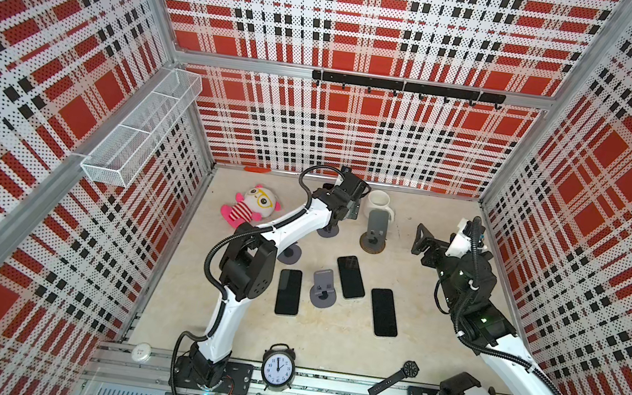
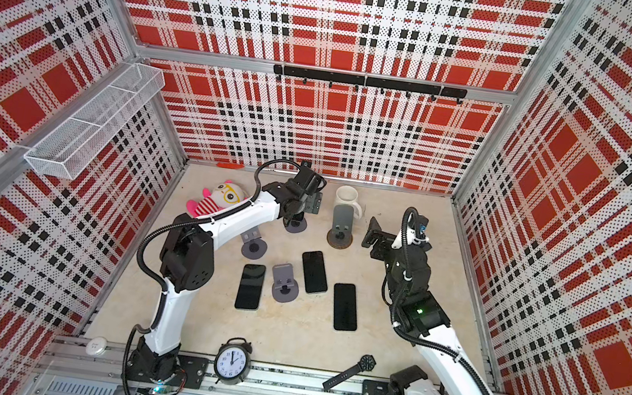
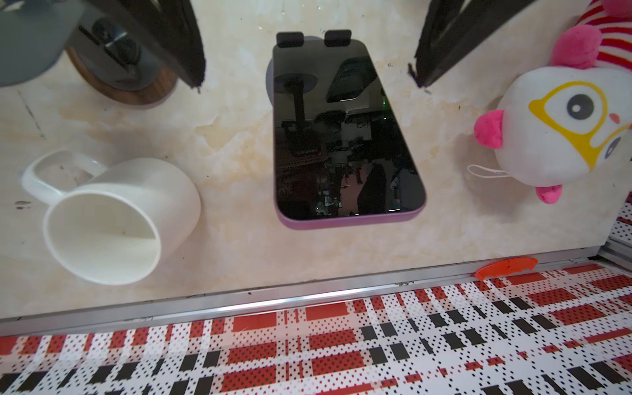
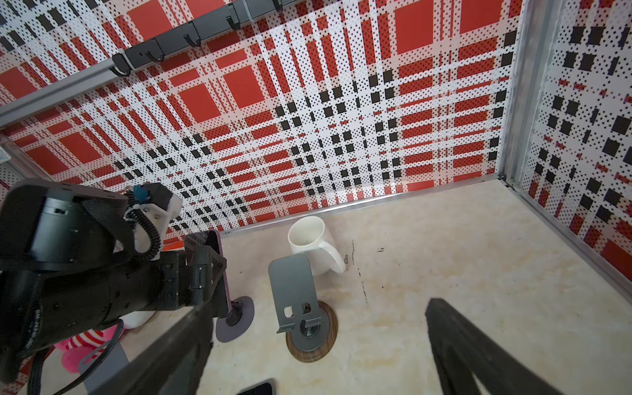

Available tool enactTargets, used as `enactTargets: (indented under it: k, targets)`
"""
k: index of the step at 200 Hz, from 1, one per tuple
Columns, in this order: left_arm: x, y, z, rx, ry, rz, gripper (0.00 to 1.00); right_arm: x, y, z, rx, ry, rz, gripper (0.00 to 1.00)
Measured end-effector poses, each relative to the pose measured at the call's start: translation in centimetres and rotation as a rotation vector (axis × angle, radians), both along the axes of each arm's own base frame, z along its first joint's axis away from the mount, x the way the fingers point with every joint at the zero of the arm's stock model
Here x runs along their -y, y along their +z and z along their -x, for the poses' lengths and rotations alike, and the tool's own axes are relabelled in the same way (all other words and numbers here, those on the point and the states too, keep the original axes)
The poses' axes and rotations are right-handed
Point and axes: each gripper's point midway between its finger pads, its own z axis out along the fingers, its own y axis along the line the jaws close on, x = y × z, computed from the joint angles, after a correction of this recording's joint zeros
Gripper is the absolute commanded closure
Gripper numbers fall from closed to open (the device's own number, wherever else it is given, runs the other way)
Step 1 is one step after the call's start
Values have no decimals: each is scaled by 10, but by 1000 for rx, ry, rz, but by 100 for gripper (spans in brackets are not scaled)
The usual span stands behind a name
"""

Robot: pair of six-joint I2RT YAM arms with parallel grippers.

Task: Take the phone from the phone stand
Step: 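Lower left gripper over the top edge of the pink-framed phone, then close left gripper on the top of the pink-framed phone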

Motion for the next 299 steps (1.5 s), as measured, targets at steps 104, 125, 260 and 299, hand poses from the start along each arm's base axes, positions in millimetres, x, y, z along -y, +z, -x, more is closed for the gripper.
enactTargets:
  k: [104, 125, 260, 299]
  targets:
    - [-11, -2, -13, 4, 28, -9, 2, 2, 2, 1, 7, -3, -7, 0]
    - [-7, -6, -15, -2, 21, 21, 2, 2, 1, 0, 3, -2, -10, 0]
    - [-19, 7, -40, 68, 50, 99, 2, 6, -1, -4, -5, -4, -25, 0]
    - [-14, 7, -38, 67, 40, 100, 2, 6, 0, -3, -2, -5, -31, 0]
